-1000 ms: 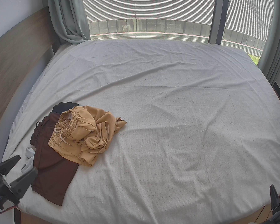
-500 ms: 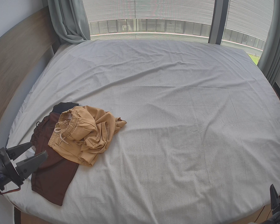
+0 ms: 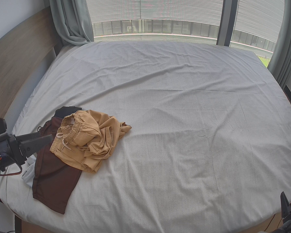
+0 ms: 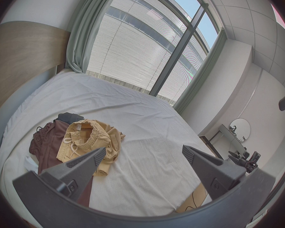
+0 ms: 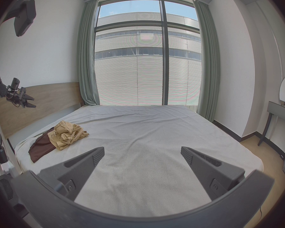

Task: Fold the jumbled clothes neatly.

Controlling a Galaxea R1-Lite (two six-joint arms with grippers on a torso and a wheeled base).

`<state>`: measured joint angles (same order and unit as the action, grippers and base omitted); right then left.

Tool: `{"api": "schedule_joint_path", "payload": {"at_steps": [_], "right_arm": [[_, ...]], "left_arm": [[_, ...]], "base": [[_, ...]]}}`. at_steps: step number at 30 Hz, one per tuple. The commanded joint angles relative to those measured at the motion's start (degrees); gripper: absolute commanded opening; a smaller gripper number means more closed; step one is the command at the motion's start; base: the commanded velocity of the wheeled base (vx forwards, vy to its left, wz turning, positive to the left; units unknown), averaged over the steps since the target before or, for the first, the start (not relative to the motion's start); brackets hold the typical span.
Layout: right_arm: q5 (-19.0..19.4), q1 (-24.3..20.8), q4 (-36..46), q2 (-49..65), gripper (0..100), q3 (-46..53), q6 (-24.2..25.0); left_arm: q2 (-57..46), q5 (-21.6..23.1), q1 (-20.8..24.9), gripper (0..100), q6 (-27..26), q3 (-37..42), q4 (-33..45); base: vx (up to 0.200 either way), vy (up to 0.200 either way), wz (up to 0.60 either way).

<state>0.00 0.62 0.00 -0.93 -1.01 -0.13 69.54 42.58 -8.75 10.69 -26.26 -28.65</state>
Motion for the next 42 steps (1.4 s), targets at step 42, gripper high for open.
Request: {"api": "schedule_joint_path", "payload": {"at_steps": [42], "right_arm": [[0.0, 0.0, -0.1, 0.9, 100, 0.7, 0.0]], "left_arm": [[41.6, 1.9, -0.7, 100, 0.3, -23.0, -9.2]], "base": [[0.0, 0.0, 0.0]]}}
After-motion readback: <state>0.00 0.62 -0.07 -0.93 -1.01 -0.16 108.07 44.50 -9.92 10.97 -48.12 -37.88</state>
